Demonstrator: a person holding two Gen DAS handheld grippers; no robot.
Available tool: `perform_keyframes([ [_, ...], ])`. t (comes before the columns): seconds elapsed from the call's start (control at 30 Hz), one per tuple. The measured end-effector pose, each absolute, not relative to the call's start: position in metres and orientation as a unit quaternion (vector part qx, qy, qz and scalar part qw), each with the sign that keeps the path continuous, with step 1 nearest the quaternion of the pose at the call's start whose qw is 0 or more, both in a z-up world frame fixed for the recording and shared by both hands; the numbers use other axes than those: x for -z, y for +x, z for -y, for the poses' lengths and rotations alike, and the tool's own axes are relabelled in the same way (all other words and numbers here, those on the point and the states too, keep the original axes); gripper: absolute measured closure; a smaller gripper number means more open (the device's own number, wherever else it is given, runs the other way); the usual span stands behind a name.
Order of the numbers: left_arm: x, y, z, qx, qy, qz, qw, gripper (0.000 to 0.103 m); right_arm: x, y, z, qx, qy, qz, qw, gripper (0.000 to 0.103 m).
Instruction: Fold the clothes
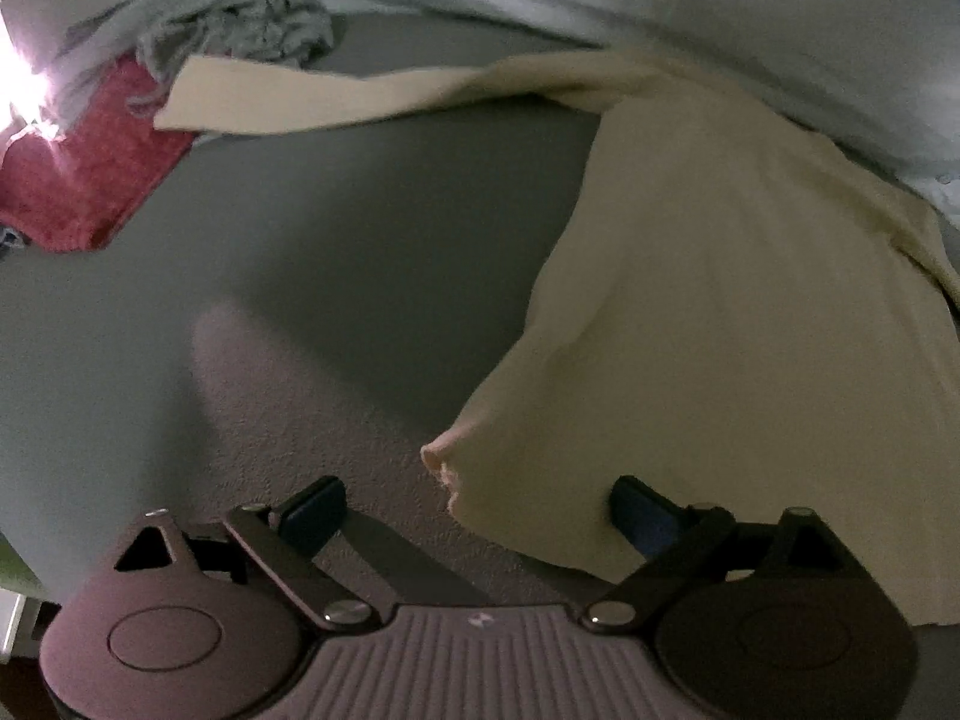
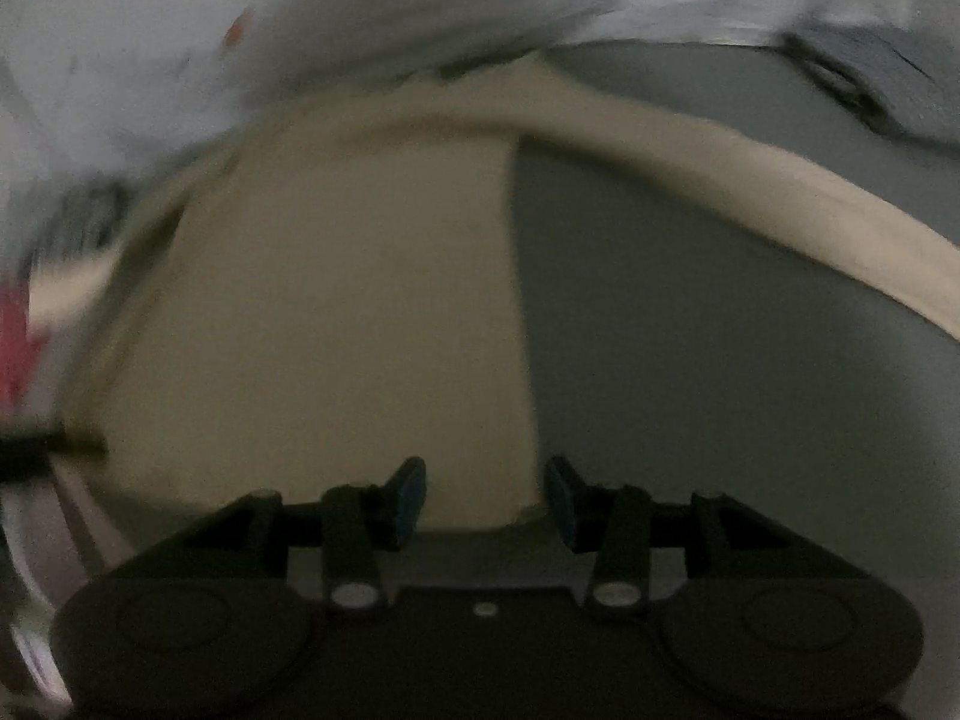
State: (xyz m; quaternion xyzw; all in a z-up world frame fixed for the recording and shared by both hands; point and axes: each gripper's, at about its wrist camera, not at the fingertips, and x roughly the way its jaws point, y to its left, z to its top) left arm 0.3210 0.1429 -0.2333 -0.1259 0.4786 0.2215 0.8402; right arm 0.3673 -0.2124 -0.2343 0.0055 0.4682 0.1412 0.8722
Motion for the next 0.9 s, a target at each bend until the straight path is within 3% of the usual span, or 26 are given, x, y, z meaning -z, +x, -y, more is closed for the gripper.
perform_keyframes([
  [0.03, 0.232, 0.319, -0.14, -0.218, -0.124, -0.47, 0.846, 0.022, 0.234, 0.363, 0.204, -0.145, -0.022, -0.459, 0.876, 0.073],
  [0.07, 0.231, 0.317, -0.138, -0.215, -0.119, -0.462, 0.852, 0.038, 0.235, 0.364, 0.2, -0.143, -0.043, -0.453, 0.879, 0.092],
  [0.1, 0.228, 0.315, -0.135, -0.211, -0.117, -0.456, 0.856, 0.06, 0.235, 0.365, 0.198, -0.14, -0.058, -0.448, 0.881, 0.101],
  [0.17, 0.222, 0.315, -0.135, -0.207, -0.127, -0.457, 0.855, 0.092, 0.223, 0.36, 0.203, -0.137, -0.036, -0.446, 0.884, 0.101],
  [0.2, 0.217, 0.314, -0.135, -0.209, -0.134, -0.461, 0.852, 0.101, 0.216, 0.354, 0.206, -0.136, -0.018, -0.445, 0.885, 0.101],
  [0.4, 0.179, 0.273, -0.152, -0.216, -0.225, -0.437, 0.844, 0.101, 0.175, 0.33, 0.222, -0.144, 0.024, -0.436, 0.888, 0.101],
  [0.63, 0.21, 0.262, -0.165, -0.236, -0.238, -0.487, 0.807, 0.101, 0.218, 0.334, 0.22, -0.127, 0.044, -0.505, 0.852, 0.1],
  [0.73, 0.21, 0.259, -0.165, -0.221, -0.217, -0.494, 0.812, 0.093, 0.225, 0.335, 0.215, -0.109, 0.027, -0.525, 0.844, 0.097],
  [0.8, 0.204, 0.259, -0.165, -0.211, -0.194, -0.497, 0.819, 0.061, 0.219, 0.331, 0.212, -0.093, 0.012, -0.511, 0.855, 0.077],
  [0.87, 0.197, 0.258, -0.166, -0.208, -0.164, -0.494, 0.828, 0.053, 0.21, 0.329, 0.207, -0.08, 0.0, -0.486, 0.87, 0.054],
  [0.9, 0.194, 0.258, -0.167, -0.209, -0.145, -0.49, 0.834, 0.053, 0.206, 0.328, 0.204, -0.075, -0.009, -0.473, 0.878, 0.054],
])
